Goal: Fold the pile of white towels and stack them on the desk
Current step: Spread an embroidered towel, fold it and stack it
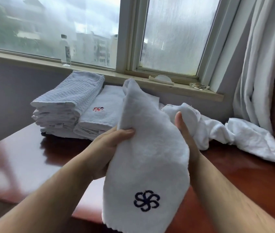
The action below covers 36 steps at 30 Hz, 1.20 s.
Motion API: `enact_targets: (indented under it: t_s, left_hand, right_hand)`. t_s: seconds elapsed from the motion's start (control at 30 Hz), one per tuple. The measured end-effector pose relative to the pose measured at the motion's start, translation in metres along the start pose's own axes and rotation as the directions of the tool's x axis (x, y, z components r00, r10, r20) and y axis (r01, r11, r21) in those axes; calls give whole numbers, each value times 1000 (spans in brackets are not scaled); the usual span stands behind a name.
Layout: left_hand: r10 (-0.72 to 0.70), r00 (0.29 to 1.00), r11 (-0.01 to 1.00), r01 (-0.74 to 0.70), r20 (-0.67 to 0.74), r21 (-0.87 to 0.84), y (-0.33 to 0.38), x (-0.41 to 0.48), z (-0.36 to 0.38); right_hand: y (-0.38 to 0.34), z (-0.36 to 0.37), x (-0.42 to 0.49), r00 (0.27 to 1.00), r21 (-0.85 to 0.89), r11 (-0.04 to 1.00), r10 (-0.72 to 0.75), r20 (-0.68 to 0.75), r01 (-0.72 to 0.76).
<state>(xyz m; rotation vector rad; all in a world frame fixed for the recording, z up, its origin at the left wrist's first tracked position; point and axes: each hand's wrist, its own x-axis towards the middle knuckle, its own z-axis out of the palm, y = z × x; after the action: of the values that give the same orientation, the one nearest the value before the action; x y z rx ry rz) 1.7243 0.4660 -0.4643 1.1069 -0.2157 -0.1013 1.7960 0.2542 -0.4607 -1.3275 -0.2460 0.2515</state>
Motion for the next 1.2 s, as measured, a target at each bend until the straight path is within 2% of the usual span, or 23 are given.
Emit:
enact_targets:
  t_s: [0.1, 0.2, 0.27, 0.37, 0.47, 0.57, 0.63, 0.7, 0.77, 0.83, 0.93, 1.1, 1.17, 1.2]
  left_hand:
    - [-20, 998, 1000, 20, -54, 9, 1, 7, -12]
    - [-36, 991, 999, 41, -127, 33, 6, 15, -27]
    - [-48, 984, 997, 58, -170, 51, 11, 22, -40]
    - [-85, 977, 990, 105, -195, 91, 18, 31, -61]
    - [-112, 976, 986, 132, -185, 102, 22, 39, -84]
    - [-108, 994, 992, 108, 1, 63, 16, 38, -108]
    - [-105, 993, 985, 96, 59, 147, 5, 37, -119]
    - [-119, 993, 962, 113, 9, 248, -3, 39, -124]
    - [-128, 988, 949, 146, -81, 278, 2, 45, -126]
    - [-147, 979, 960, 175, -138, 220, 14, 53, -129]
    - [-103, 980, 990, 118, -168, 77, 39, 72, -127]
    - [-22, 976, 990, 52, -218, 132, 92, 117, -128]
    - [-47, 967, 982, 90, -251, 164, 105, 134, -134]
    - [-79, 953, 974, 136, -293, 183, 108, 143, -138]
  right_hand:
    - [-20, 12, 9, 989, 115, 990, -93, 117, 79]
    - [-27, 20, 33, 978, 113, 994, -23, 208, -1]
    - [-33, 30, 52, 970, 38, 997, 52, 237, -62]
    - [-39, 45, 80, 981, -53, 995, 92, 173, -84]
    - [-40, 58, 107, 987, -100, 994, 55, 151, -40]
    - [-43, 72, 127, 990, -68, 997, -16, 142, 25]
    - [-44, 79, 143, 991, -51, 996, -65, 114, 71]
    - [-46, 85, 161, 994, -56, 994, -90, 62, 94]
    - [-51, 90, 183, 994, -77, 991, -111, 17, 112]
    - [-58, 93, 205, 989, -119, 982, -147, 4, 146]
    - [-73, 98, 239, 977, -154, 965, -209, 30, 211]
    - [-101, 115, 290, 930, -37, 931, -359, 71, 363]
    - [-103, 116, 318, 941, -25, 941, -336, 36, 337]
    - [-99, 113, 331, 963, -62, 961, -268, 38, 270]
